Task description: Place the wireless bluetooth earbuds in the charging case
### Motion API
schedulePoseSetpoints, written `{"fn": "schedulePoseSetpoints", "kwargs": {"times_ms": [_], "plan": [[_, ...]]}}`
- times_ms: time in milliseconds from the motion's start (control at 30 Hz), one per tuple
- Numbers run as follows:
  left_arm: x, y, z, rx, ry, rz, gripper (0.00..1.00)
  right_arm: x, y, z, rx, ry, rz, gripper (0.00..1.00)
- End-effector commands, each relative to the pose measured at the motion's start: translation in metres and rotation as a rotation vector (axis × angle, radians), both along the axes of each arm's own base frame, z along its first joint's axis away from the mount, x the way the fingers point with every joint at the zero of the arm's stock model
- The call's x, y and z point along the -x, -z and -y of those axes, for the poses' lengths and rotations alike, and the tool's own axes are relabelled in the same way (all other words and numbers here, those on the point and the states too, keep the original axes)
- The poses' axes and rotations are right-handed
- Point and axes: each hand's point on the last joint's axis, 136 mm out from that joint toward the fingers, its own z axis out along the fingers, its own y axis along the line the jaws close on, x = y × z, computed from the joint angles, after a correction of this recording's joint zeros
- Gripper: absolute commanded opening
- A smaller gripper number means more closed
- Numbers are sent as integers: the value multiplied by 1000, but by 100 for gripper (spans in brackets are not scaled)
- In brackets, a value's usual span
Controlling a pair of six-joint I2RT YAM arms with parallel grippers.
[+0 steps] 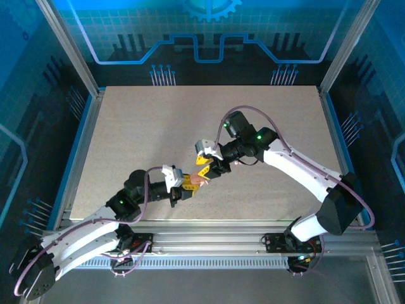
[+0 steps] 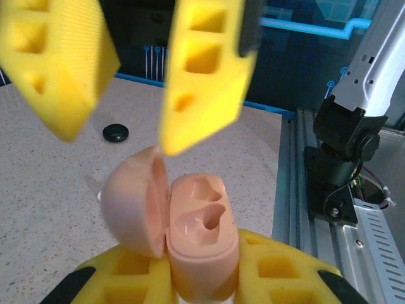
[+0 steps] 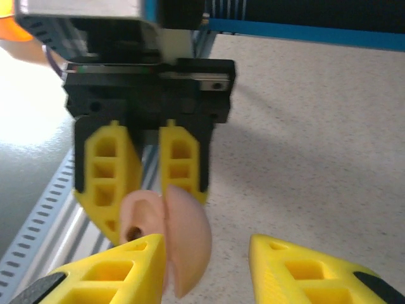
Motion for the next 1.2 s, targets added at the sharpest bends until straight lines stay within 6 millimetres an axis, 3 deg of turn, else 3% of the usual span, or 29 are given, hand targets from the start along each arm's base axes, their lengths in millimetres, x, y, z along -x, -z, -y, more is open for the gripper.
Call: {"fn": "schedulePoseSetpoints", "kwargs": {"times_ms": [0, 367, 600, 733, 967, 1167], "plan": [[8, -4, 2, 6, 44, 31, 15, -12, -8, 3, -15, 48, 36, 39], [-3, 1, -7, -9, -49, 37, 15, -15, -20, 9, -40, 105, 22, 40], [-28, 7, -31, -53, -260, 32, 15, -39, -14, 24, 51, 363, -39, 39], [-35, 14, -43, -70, -344, 4, 15, -53, 5, 44, 181, 589, -101, 38], [-42, 29, -62, -83, -466, -66, 15, -66, 58, 72, 448, 866, -276, 44], [-45, 37, -73, -126, -526, -92, 15, -65, 98, 52, 598, 875, -431, 45]]}}
